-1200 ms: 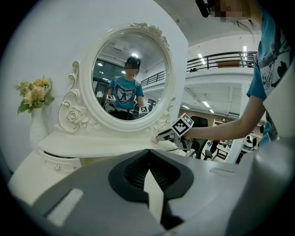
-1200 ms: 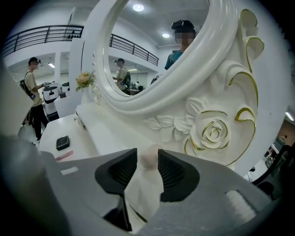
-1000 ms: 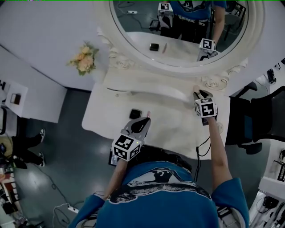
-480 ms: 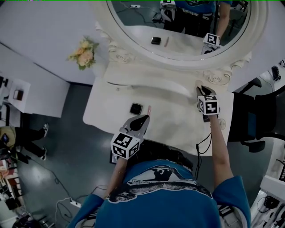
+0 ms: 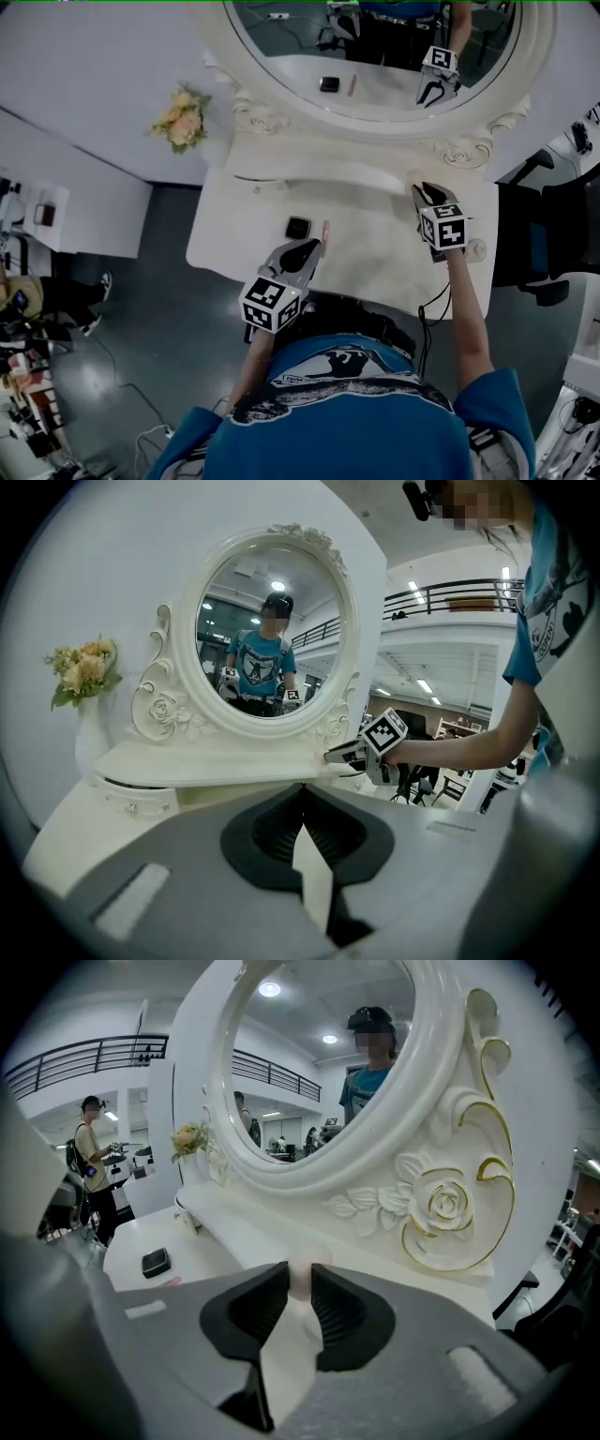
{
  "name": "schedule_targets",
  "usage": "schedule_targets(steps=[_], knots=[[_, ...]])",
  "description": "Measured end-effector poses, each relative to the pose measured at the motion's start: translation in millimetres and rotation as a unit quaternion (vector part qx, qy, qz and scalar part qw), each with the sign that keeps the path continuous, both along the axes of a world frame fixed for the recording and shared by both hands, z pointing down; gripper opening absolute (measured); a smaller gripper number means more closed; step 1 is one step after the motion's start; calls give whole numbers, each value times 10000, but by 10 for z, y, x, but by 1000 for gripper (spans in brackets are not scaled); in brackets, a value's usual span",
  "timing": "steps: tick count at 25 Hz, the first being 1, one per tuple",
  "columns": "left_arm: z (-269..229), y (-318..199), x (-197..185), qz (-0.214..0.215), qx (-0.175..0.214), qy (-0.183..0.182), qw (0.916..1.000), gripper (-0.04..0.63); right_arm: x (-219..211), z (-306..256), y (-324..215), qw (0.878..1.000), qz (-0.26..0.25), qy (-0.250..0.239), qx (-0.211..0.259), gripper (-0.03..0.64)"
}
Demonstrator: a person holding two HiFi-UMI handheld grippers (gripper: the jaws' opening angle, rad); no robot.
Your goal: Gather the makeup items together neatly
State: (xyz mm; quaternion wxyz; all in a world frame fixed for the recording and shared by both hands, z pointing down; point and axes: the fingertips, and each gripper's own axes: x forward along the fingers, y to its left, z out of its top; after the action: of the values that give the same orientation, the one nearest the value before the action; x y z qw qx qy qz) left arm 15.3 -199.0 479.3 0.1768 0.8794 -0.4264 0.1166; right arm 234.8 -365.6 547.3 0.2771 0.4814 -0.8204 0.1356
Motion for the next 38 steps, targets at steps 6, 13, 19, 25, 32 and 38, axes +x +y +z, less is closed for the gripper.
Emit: schedule_targets(steps=[6,13,19,25,32,38], knots=[[-2,119,-153,200,-2,16,9998,12,-514,173,461,9995,-161,-150,-242,83],[15,331,-440,323,-62,7,9995,12,-1003,481,917,9978,-246,-106,-599,83],[20,485,-688,325,-70,2,9994,12,-1260,739,1190,9962,-264,58,-823,83],[27,572,-854,283,-54,32,9996,12,-1378,957,1291,9947,-265,391,-918,84],[16,552,-1013,158,-4,53,9999,12,-1363,1208,1304,9923,-15,552,-1111,86],[32,549,-1075,105,-13,85,9999,12,-1334,1225,1304,9927,188,175,-1180,99]])
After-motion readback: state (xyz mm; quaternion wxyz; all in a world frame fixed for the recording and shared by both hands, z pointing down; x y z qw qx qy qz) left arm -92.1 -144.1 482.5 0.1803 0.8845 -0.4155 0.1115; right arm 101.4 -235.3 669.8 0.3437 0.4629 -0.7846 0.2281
